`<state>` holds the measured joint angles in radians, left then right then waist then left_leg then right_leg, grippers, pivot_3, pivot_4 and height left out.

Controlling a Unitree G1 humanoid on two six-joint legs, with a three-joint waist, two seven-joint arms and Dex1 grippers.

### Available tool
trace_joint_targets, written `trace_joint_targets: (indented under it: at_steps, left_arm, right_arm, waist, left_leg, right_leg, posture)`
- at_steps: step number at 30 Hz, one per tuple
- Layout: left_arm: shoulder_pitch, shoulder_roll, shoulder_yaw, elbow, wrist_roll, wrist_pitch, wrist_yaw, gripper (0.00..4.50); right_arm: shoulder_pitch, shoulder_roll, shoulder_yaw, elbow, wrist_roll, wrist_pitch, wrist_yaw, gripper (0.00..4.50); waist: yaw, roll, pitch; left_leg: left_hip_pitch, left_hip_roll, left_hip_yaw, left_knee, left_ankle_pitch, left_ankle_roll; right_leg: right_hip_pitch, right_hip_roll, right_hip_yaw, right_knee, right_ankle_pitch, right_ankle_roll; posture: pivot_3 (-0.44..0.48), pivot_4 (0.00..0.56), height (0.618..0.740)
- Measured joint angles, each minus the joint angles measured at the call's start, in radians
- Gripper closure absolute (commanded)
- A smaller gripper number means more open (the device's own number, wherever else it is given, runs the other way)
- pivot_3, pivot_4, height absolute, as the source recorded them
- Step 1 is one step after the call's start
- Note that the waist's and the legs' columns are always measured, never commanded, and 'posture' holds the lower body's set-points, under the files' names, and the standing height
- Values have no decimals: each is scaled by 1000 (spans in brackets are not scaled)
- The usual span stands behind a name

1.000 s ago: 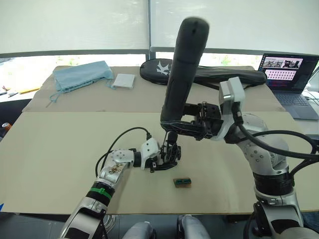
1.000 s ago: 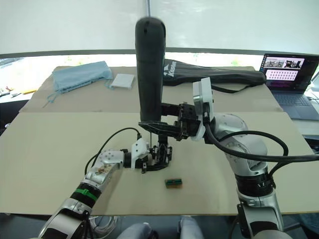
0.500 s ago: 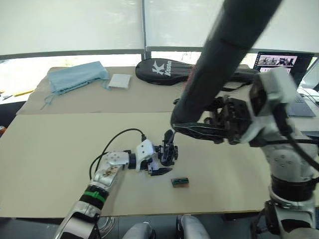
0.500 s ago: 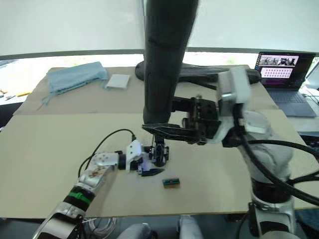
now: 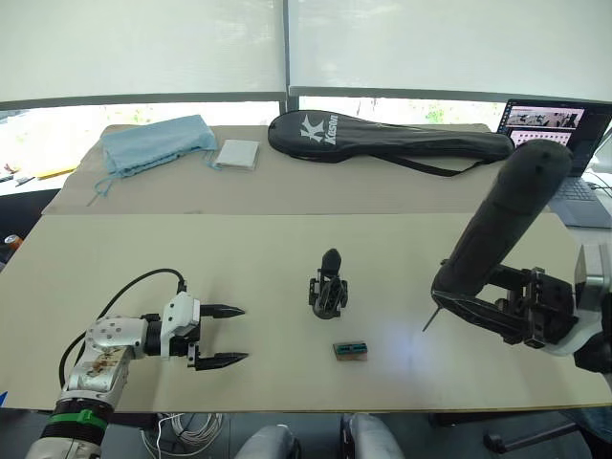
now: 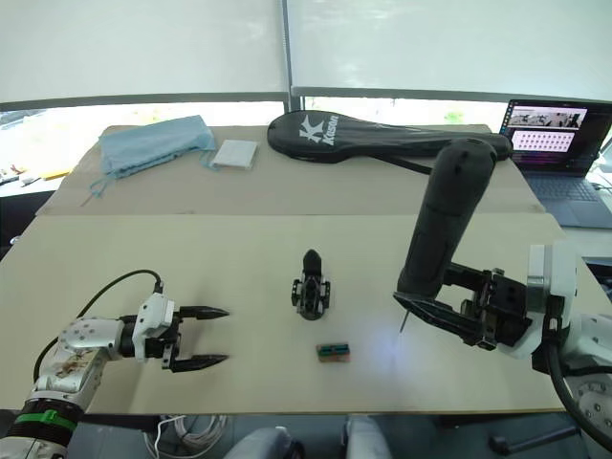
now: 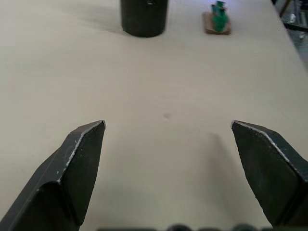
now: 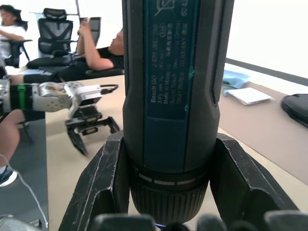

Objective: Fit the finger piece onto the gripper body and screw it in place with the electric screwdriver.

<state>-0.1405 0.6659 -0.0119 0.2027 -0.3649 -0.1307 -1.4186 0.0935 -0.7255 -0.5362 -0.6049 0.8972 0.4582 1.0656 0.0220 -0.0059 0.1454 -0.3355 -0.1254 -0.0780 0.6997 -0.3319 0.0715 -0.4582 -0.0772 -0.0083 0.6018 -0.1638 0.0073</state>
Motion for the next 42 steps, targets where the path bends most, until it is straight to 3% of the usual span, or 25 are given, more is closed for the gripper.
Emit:
trace_joint_targets:
  at_steps: [3,8,14,20,30,42]
  left_arm:
    - [9,-33,-39,-84,10,3,17,73]
    - [27,-78,-151,-211,40,51,67,73]
    - [-34,-179,-244,-203,118,69,153,73]
    - [-49,-217,-311,-181,185,64,201,73]
    - [-60,-257,-363,-184,225,71,244,73]
    - [-79,-306,-399,-188,260,98,297,73]
  right_arm:
    - [-23,7,27,-39,1,-15,-26,2599]
    - [-99,52,174,-112,0,-26,-70,2599]
    - [-150,98,312,-93,-57,-71,-63,2599]
    - [-150,125,402,-37,-153,-149,-15,2599]
    - [-152,151,494,10,-237,-212,11,2599]
    - [-149,148,519,27,-258,-239,23,2599]
  waist:
    - [-2,0,0]
    - [-10,0,1]
    - [2,0,2]
    - [-3,0,2]
    - [8,1,1]
    - [28,2,1]
  left_leg:
    - [0,1,0,-1,0,0]
    - [0,1,0,-2,0,-1]
    - [0,0,0,-1,0,0]
    - [0,0,0,-2,0,0]
    - [1,0,0,-1,0,0]
    - [1,-1,0,1,0,0]
  right_leg:
    - [0,0,0,-1,0,0]
    - [0,1,0,-1,0,0]
    - [1,1,-1,-3,1,0]
    - [0,1,-2,-5,1,0]
    - [2,1,-2,-5,1,1]
    - [3,1,-2,-6,2,2]
  posture:
    - [0,150,740]
    - [0,150,740]
    - [0,150,740]
    - [0,150,740]
    - [0,150,740]
    - [0,150,740]
